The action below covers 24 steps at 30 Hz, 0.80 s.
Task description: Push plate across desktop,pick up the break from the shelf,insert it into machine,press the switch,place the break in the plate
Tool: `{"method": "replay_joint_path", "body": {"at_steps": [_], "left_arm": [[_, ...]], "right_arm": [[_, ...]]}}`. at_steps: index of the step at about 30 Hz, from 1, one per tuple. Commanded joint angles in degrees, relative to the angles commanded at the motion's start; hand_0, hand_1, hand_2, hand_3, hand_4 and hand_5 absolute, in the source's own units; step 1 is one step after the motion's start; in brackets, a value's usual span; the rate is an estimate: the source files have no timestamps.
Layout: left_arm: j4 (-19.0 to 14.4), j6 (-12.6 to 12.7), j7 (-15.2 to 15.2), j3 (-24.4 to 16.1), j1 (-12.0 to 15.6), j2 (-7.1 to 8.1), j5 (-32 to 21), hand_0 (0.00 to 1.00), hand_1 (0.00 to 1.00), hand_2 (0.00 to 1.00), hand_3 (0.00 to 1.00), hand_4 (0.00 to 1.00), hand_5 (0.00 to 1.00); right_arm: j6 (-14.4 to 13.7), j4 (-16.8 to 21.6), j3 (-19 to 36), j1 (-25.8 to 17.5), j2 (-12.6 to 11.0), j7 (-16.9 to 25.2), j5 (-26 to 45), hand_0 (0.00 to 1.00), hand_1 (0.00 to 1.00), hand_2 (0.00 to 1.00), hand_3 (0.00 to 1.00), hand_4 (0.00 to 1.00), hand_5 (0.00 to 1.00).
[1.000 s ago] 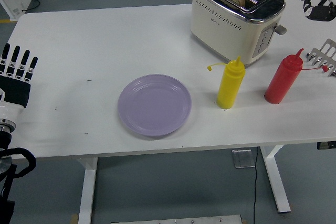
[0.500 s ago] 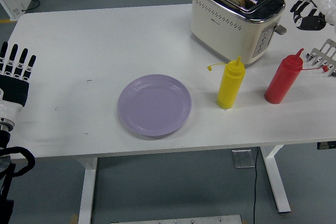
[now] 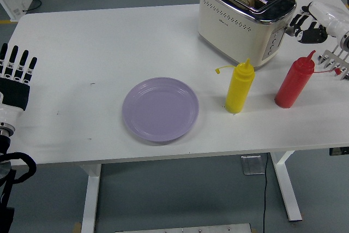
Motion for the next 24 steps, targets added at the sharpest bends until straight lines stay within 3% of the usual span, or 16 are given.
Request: {"method": "replay_joint_path", "body": {"at_steps": [24], "left_arm": [[-0.03,0.00,-0.04,0.00,0.11,-0.13,-0.09,0.861,0.816,0.878,0.777,0.718,0.998]], "right_arm": [[-0.62,-4.84,-2.00,1.12,2.60,0.24,0.88,0.286,0.390,0.585,0.572,0.404,0.207]]}}
